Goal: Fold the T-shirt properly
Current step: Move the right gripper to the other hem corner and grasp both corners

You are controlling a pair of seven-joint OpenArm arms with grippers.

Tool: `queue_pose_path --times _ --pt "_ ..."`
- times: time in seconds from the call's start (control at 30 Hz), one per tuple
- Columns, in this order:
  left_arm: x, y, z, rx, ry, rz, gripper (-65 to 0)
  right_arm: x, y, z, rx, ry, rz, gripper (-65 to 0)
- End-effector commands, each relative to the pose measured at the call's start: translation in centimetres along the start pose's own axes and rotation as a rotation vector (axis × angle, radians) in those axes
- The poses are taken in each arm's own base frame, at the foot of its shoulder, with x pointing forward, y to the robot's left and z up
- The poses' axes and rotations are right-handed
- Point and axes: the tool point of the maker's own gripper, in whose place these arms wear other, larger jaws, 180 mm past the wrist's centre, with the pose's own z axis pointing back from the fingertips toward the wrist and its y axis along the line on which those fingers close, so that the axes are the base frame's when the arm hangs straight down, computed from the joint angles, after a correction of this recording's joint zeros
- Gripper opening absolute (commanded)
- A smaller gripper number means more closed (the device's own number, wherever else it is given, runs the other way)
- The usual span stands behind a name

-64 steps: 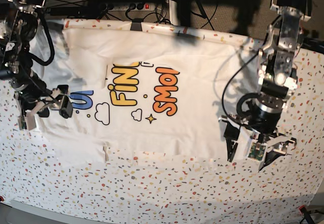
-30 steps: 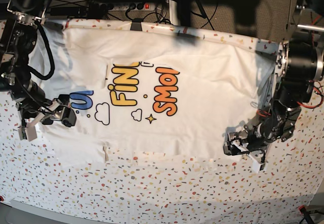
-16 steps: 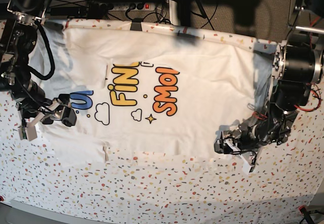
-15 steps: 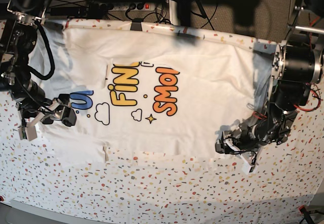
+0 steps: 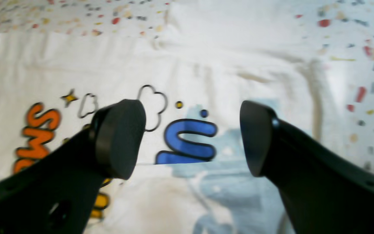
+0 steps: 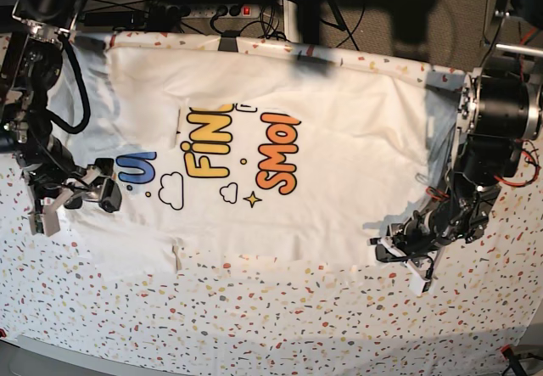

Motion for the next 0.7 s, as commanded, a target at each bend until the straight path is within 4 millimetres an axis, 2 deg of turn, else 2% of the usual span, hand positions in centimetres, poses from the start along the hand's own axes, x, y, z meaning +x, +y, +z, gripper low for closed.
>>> queue_pose_path --times 0.0,0.13,0.27,0.53,0.67 --pt "3.4 -0.6 0.2 -0.018 -0.078 -0.015 -65.0 2.2 -0.5 0.5 -0.014 -0.065 0.03 -18.0" --pt "3.4 -0.5 0.2 -0.018 -0.078 -0.015 -65.0 3.0 -2.1 0.6 -0.104 -0.101 0.098 -18.0" --pt "3.4 -0.5 0.2 -0.018 -0.077 -0.015 -65.0 3.7 -5.0 -0.4 -0.211 -0.063 0.114 -18.0" --pt "3.3 -0.6 0.2 -0.018 -0.074 -0.015 -65.0 3.4 -7.9 -7.0 -0.163 0.114 -0.045 -18.0" --pt "3.3 -0.5 0.2 -0.018 -0.073 -0.015 -65.0 4.5 -8.7 -9.7 -0.175 0.168 -0.035 -18.0"
